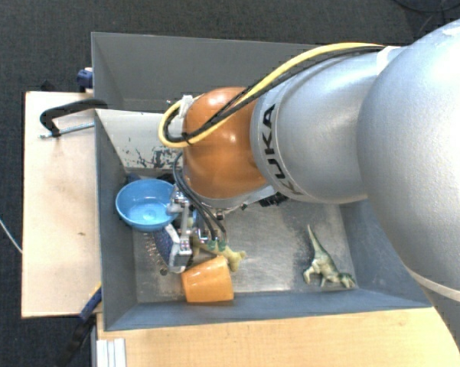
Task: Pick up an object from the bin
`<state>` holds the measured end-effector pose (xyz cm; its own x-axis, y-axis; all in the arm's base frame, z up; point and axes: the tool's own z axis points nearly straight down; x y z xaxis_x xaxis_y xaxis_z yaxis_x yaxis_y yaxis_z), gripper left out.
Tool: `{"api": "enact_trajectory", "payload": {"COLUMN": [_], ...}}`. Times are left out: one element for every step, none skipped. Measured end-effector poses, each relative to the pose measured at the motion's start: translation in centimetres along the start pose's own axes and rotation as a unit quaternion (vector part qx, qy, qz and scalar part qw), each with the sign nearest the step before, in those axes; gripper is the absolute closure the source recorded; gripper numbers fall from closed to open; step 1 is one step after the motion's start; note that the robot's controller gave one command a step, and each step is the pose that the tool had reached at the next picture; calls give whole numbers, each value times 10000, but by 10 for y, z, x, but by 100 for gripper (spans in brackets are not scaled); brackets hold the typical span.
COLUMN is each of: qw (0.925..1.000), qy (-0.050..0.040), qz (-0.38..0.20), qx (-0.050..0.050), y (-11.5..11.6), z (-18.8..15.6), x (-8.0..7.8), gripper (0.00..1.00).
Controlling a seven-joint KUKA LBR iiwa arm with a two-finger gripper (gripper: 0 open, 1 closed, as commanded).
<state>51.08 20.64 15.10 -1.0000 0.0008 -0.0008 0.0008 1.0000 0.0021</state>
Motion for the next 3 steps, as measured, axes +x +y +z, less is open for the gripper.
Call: {"api": "enact_trajectory", "payload": {"qw": [9999, 9999, 10000], "qy": [-2, -9, -60], "qz": [140, 145, -61], "qx": [-15, -7, -16], "y": [3, 2, 3], "z": [44, 42, -71], "x": [-30, -31, -33], "gripper": [0, 100, 100]}}
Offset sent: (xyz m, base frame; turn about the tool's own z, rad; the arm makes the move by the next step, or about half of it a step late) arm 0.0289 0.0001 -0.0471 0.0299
